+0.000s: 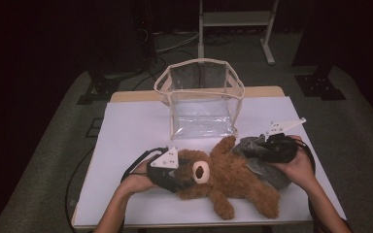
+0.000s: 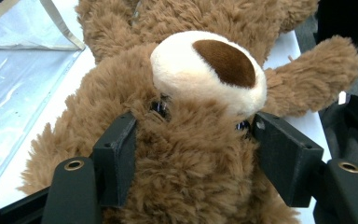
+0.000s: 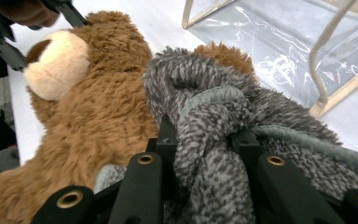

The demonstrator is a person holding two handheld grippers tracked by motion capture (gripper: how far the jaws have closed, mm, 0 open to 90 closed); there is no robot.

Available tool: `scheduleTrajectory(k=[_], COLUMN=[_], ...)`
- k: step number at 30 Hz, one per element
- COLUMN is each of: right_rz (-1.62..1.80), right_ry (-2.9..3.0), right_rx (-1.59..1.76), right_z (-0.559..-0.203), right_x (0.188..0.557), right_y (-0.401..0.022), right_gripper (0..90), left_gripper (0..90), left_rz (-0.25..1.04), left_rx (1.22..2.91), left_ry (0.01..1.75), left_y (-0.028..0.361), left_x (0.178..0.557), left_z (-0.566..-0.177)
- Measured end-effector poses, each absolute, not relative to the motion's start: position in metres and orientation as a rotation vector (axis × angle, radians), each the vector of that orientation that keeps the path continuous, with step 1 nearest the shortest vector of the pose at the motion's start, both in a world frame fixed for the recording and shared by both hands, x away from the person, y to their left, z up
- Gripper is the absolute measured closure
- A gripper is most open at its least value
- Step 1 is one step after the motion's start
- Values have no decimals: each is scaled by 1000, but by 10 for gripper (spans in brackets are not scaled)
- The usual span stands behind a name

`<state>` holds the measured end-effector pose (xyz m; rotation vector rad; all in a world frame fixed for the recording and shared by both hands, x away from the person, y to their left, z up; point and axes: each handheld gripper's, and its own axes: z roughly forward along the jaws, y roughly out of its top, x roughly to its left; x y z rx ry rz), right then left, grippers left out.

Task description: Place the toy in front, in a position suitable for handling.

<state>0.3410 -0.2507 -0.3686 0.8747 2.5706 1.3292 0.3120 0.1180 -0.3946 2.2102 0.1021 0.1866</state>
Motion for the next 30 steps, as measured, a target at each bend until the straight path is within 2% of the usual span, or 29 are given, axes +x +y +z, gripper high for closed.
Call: scheduleTrajectory(k=[7, 11, 16, 22, 30], right_rz=[1420, 1437, 1456, 1409, 1423], right_ry=[2551, 2548, 2592, 2674, 2621], right_rx=[964, 942, 819, 645, 730], right_z=[-380, -374, -361, -359, -366], right_x=[346, 336, 323, 315, 328], right_y=[-266, -269, -250, -204, -218], right_gripper=[707, 708, 708, 701, 703], left_gripper=[326, 375, 363, 343, 353], left_rz=[181, 171, 183, 215, 186], left_rx=[2217, 2218, 2203, 2211, 2216], left_ry=[83, 84, 97, 105, 124], left_y=[129, 129, 125, 123, 136], left_x=[313, 313, 313, 314, 316], left_z=[-388, -388, -391, -393, -389])
